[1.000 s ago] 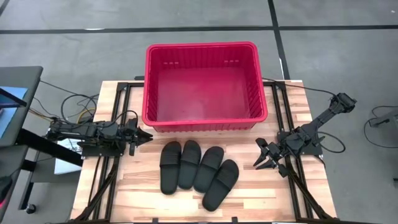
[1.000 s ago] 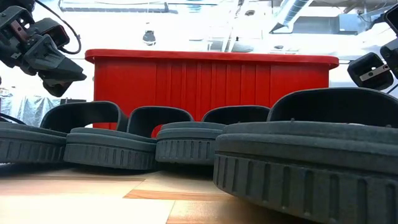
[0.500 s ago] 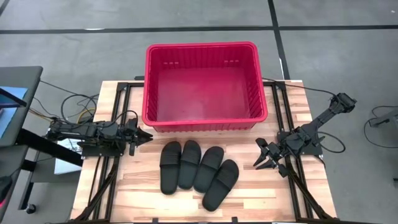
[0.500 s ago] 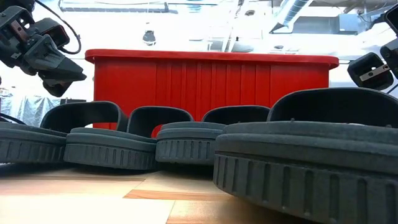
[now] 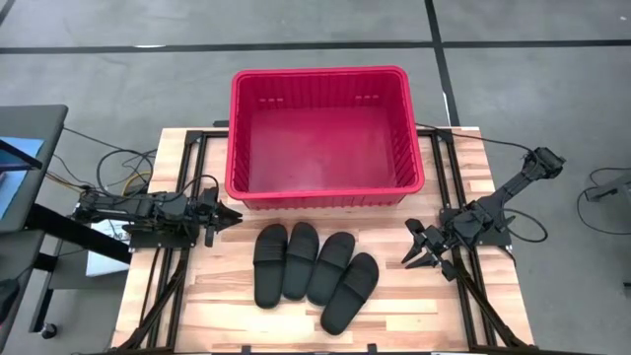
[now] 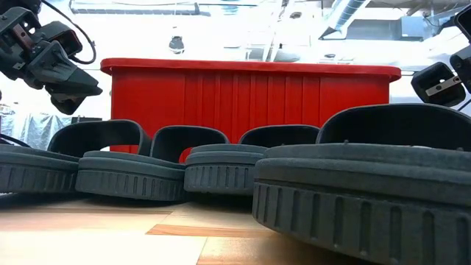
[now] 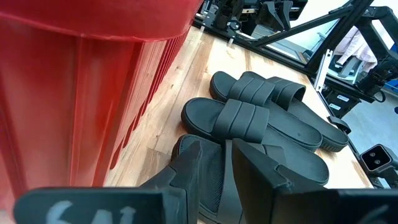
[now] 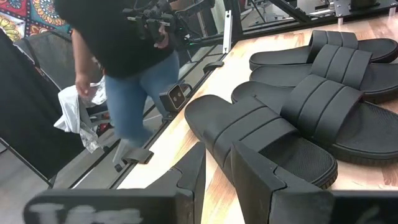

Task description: Pick and place slides into bin

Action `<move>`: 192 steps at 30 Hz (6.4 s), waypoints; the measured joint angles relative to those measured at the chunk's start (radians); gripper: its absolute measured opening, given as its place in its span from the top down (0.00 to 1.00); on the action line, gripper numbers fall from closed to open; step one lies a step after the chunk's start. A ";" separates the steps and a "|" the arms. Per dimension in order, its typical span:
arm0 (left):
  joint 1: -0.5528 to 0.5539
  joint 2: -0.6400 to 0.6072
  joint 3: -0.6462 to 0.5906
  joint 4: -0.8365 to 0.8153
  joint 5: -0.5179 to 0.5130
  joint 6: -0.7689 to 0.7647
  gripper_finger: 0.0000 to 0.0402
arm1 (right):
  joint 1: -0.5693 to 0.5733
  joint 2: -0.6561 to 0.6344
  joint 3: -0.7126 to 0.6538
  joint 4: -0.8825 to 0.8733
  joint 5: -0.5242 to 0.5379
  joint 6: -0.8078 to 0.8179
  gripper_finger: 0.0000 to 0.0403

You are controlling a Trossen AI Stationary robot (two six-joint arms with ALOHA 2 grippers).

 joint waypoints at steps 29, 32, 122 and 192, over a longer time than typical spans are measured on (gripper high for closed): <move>-0.122 0.223 0.162 0.242 -0.001 -0.086 0.81 | 0.000 0.000 0.000 0.000 0.000 0.000 0.83; -0.178 0.362 0.249 0.176 -0.031 -0.145 0.81 | 0.000 0.000 0.000 0.000 0.000 0.000 0.83; -0.699 1.403 0.678 0.215 -0.217 -0.114 0.58 | 0.000 0.000 0.000 0.000 0.000 0.000 0.83; -0.701 1.795 1.032 -0.246 -0.182 -0.096 0.58 | 0.000 0.000 0.000 0.000 0.000 0.000 0.83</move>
